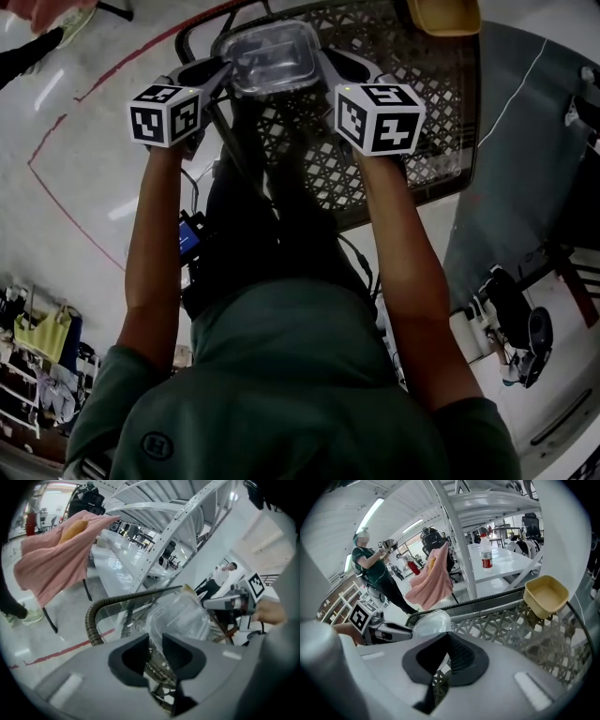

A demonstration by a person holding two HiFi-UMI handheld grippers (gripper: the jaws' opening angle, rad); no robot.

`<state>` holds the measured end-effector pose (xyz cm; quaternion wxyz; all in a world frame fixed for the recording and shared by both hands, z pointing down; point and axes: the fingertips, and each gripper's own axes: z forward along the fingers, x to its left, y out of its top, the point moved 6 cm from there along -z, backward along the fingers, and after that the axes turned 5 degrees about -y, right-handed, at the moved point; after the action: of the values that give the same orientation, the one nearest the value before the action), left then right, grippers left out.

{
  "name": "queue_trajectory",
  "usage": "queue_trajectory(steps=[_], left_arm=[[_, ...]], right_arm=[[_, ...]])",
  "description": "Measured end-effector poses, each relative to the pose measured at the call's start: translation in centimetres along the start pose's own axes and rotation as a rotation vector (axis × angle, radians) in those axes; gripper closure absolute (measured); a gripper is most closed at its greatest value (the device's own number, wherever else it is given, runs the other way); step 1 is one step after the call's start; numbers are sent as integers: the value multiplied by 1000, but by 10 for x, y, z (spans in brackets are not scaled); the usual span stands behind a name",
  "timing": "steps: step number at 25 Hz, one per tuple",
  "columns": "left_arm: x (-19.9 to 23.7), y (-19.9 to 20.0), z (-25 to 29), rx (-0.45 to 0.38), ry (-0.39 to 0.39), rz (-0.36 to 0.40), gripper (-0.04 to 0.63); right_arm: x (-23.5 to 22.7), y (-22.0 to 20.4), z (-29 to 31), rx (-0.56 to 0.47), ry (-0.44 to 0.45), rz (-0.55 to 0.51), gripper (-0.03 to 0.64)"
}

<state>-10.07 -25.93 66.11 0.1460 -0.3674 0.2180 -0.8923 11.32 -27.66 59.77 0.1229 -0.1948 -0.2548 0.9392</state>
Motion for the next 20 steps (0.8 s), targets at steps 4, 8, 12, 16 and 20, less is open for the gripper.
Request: queue_trajectory(steps=[4,8,12,16,20], left_arm=[[4,-1,0,9,-3,-13,561],[2,0,1,8,-18,-29,572],[-8,11,-6,-6,-21,-22,580],[-12,21,-14,-17,-17,-9,583],[-13,26,-18,-33,-17,-2,583]], right_arm=[[-3,-7,3,14,-3,11,614],[-6,-8,1,16,-7,10,614],[-6,2,-11,2,-4,7,614],[-4,9,-18,-19,6,8,614],[-1,14,-23,-46,18,15,614]])
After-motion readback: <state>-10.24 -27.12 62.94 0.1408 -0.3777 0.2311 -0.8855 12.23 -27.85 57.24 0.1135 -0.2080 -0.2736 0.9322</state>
